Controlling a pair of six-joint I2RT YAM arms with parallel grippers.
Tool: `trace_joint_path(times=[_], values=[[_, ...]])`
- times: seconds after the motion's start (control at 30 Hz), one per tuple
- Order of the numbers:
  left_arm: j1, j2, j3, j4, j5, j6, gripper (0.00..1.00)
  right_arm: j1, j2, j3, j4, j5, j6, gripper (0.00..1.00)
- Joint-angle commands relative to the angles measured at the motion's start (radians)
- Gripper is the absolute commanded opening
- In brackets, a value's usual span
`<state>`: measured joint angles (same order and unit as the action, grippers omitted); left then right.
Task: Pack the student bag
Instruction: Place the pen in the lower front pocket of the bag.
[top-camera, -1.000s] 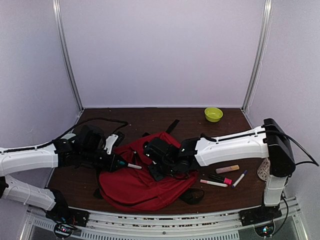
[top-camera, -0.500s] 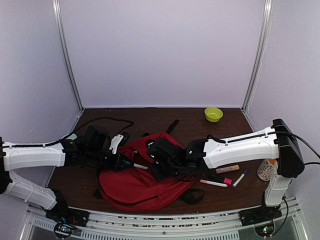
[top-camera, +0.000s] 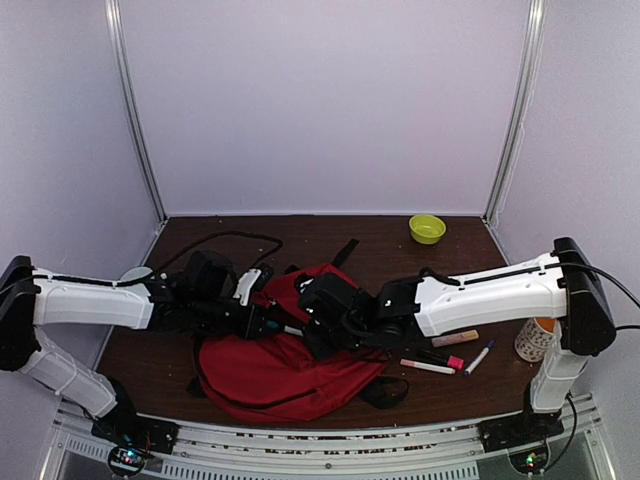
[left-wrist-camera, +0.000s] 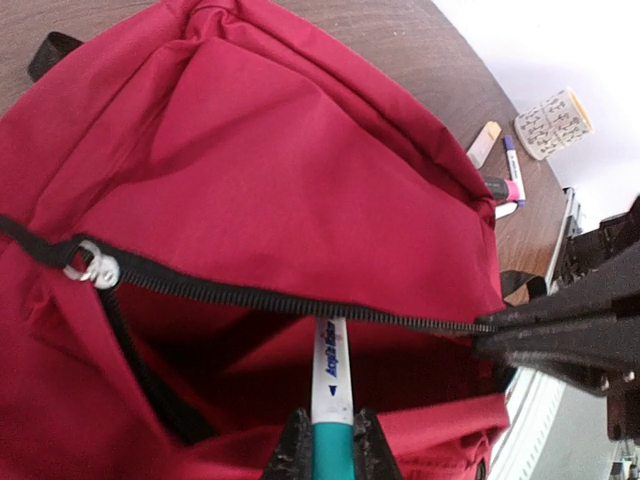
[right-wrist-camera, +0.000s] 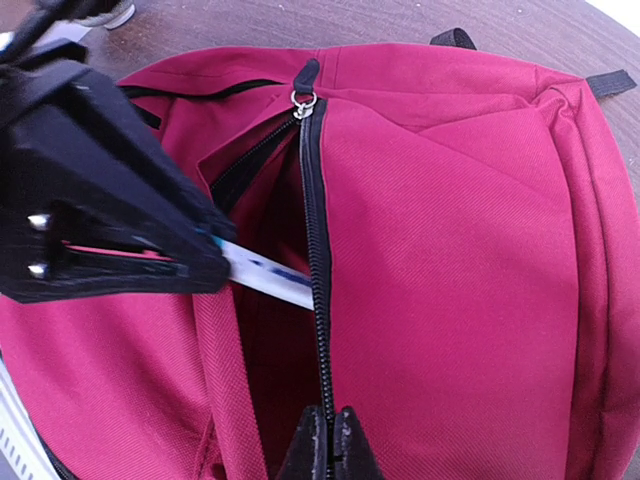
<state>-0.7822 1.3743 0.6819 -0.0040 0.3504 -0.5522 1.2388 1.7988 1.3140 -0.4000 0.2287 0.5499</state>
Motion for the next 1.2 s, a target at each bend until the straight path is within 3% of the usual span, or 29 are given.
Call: trace_joint_path(times=[0.0, 0.27, 0.53, 0.8, 1.17], values=[[0.004, 0.08, 0.038, 0.14, 0.083, -0.047, 0.0, 0.007, -0.056, -0.017, 0.016, 0.041, 0.016, 0.0], [0.004, 0.208, 0.077, 0.251, 0.16, -0.079, 0.0, 0.006, -0.083, -0.045, 0.036, 0.073, 0.026, 0.0], [0.006, 0.245, 0.111, 0.245, 0.131, -0.063, 0.38, 0.007, -0.082, -0.047, 0.038, 0.071, 0.018, 0.0], [0.005, 0.083, 0.058, 0.141, 0.0, 0.014, 0.69, 0.007, -0.076, -0.047, 0.039, 0.07, 0.015, 0.0], [0.006, -0.225, -0.024, -0.017, -0.17, 0.103, 0.85, 0.006, -0.047, -0.026, 0.025, 0.065, 0.017, 0.0]])
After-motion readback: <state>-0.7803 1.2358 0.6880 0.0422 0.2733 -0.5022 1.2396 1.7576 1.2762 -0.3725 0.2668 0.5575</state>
